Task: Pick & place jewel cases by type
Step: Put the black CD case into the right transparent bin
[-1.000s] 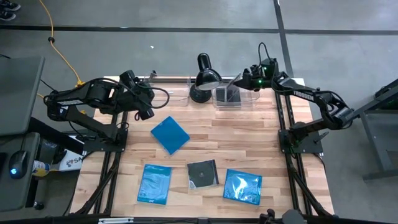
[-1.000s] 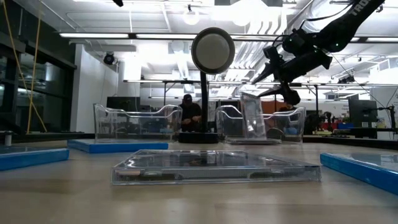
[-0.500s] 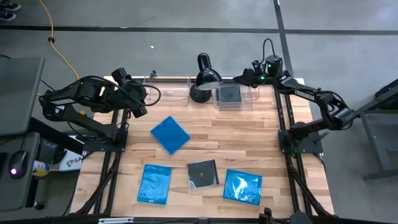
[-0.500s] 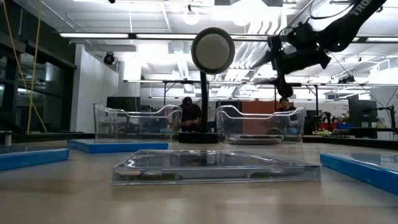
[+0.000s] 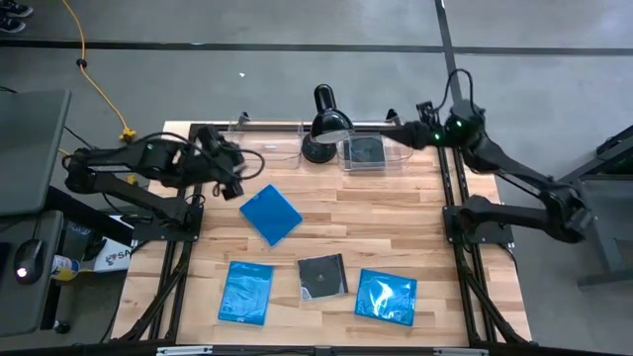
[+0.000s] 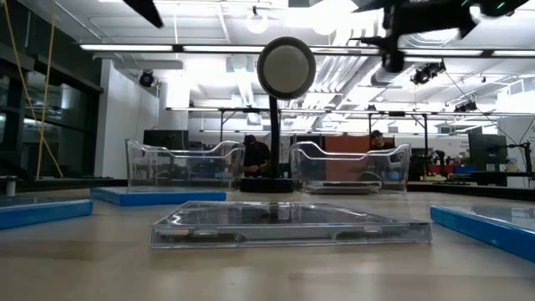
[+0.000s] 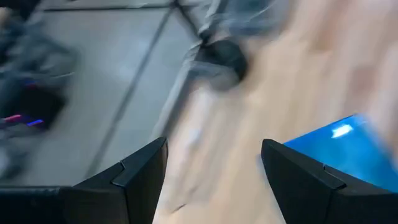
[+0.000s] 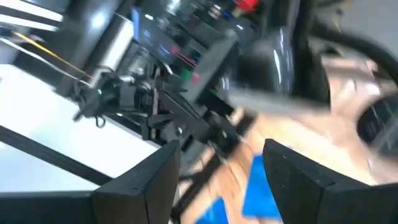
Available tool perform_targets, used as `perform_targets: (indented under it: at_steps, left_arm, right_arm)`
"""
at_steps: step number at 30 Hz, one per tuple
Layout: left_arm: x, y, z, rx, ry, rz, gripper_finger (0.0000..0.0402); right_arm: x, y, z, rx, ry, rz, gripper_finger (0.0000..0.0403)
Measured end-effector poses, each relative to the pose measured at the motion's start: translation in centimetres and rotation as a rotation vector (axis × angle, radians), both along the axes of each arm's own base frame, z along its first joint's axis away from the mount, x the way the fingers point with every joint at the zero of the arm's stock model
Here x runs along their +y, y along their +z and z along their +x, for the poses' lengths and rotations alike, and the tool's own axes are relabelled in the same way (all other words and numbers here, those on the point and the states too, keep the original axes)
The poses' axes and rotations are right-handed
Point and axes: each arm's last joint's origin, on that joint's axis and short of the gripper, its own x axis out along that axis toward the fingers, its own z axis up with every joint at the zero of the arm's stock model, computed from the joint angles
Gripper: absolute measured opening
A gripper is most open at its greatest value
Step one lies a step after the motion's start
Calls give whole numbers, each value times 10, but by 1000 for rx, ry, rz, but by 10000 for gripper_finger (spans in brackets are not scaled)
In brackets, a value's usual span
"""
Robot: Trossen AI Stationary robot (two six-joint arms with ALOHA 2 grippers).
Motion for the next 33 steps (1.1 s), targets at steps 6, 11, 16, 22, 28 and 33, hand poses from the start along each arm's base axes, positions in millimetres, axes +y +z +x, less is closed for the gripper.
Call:
perform_targets:
  at_steps: [6,11,16,22,28,33]
  left_arm:
    - [-9,-51,22,-225,-144,-279,255]
    - [-16,-96,39,-398,-130,-591,255]
    - [-20,-145,47,-516,-44,-891,255]
    - [-31,-175,49,-673,37,-1132,255]
    - [-60,-183,49,-702,147,-1233,255]
    - [-88,-188,42,-720,209,-1266,255]
  right_arm:
    - [54,-14,-11,247,-50,96,211]
    - [86,-33,-8,464,-35,127,211]
    - [107,-45,9,564,8,121,211]
    - [128,-69,33,719,38,113,211]
    - [151,-99,56,880,88,93,211]
    - [166,-116,70,917,114,103,211]
